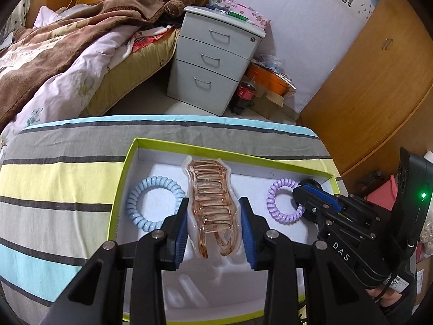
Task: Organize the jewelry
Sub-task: 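Lower the claw clip and lilac tie into the green box with both grippers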
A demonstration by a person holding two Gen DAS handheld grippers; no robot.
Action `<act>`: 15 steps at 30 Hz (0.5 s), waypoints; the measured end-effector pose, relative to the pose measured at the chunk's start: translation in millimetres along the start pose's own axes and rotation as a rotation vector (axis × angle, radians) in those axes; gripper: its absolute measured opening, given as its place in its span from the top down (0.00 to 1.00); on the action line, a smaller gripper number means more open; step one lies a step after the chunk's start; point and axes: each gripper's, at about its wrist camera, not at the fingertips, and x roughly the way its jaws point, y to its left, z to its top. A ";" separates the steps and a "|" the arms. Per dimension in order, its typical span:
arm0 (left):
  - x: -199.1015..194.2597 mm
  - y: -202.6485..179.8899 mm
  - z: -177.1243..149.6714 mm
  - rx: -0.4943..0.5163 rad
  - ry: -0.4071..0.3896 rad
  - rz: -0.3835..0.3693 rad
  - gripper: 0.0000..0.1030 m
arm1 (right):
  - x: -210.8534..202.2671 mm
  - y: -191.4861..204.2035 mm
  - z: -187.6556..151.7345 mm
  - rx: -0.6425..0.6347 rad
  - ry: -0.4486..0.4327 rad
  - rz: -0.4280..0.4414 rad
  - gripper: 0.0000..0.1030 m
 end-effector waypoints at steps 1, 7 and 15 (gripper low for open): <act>-0.2 0.1 -0.2 -0.001 -0.003 0.002 0.64 | -0.1 -0.5 -0.2 -0.001 -0.002 0.000 0.89; -2.5 0.9 -1.0 -0.001 -0.018 0.006 0.59 | -1.0 0.5 -1.2 -0.001 -0.011 0.001 0.89; -6.1 4.7 -0.6 -0.004 -0.033 0.014 0.55 | -3.6 1.1 -2.5 0.006 -0.024 -0.001 0.85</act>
